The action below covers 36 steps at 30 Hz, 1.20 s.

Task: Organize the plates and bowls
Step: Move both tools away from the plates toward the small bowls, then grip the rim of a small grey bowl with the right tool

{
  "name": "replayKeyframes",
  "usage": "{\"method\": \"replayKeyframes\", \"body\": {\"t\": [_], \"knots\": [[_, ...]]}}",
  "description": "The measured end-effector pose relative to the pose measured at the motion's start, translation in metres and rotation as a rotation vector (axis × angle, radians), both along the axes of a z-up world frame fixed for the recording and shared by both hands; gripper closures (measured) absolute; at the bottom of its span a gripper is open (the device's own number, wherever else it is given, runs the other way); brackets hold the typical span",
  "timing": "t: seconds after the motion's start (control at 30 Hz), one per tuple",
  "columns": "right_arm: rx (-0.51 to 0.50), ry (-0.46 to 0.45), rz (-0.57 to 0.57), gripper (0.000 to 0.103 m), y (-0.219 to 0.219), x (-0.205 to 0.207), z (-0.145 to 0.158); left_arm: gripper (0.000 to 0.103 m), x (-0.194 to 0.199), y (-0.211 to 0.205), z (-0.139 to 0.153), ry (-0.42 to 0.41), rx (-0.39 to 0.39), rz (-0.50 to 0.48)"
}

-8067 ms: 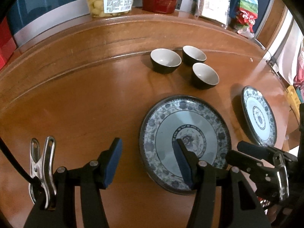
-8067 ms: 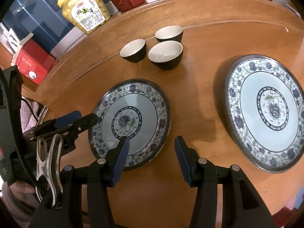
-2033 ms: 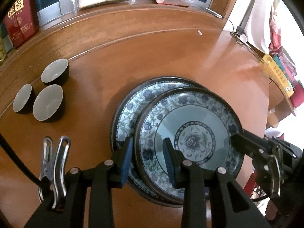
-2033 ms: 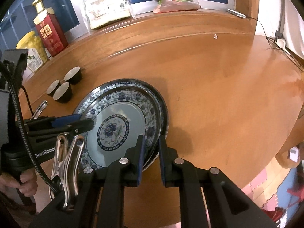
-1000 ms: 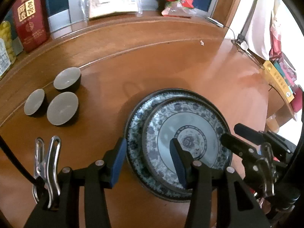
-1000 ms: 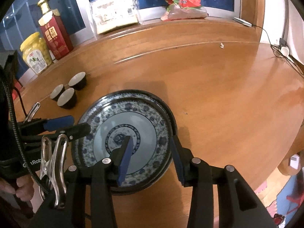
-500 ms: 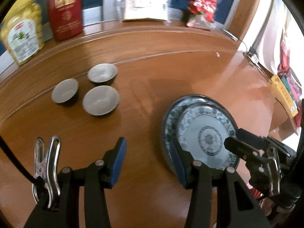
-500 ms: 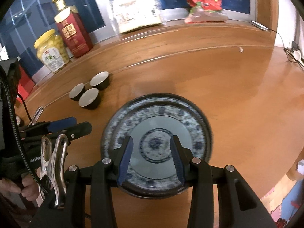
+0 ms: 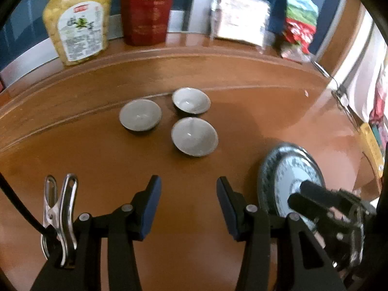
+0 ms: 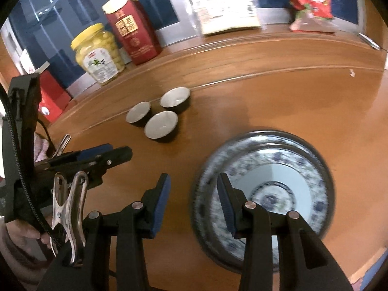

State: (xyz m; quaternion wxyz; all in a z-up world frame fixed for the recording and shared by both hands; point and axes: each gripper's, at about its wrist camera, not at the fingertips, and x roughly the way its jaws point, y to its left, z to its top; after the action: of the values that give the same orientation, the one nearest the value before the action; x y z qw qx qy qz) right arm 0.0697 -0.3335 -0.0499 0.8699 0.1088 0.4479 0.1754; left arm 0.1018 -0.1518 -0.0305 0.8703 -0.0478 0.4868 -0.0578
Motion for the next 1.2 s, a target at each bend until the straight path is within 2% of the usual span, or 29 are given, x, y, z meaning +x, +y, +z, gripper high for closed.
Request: {"method": "replayKeyframes", "body": {"t": [0.23,0.47,0.83,1.13,1.2], "knots": [[0.026,0.008,0.031,0.062,0.022,0.023,-0.001,0.053,0.018,0.015,-0.001,-0.011,-0.010,0.030],[0.056,0.051,0.005,0.064,0.030,0.057,-0.012,0.054,0.032,0.017,-0.012,0.000,-0.046,0.026],[0.074,0.092,0.004,0.079,0.041,0.095,-0.029,0.072,0.060,0.020,-0.035,0.046,-0.092,0.008],[0.064,0.106,0.035,0.087,0.052,0.111,-0.040,0.086,0.071,0.018,-0.047,0.065,-0.102,-0.012],[0.068,0.101,0.046,0.092,0.055,0.112,-0.040,0.088,0.071,0.018,-0.048,0.066,-0.111,-0.015]]}}
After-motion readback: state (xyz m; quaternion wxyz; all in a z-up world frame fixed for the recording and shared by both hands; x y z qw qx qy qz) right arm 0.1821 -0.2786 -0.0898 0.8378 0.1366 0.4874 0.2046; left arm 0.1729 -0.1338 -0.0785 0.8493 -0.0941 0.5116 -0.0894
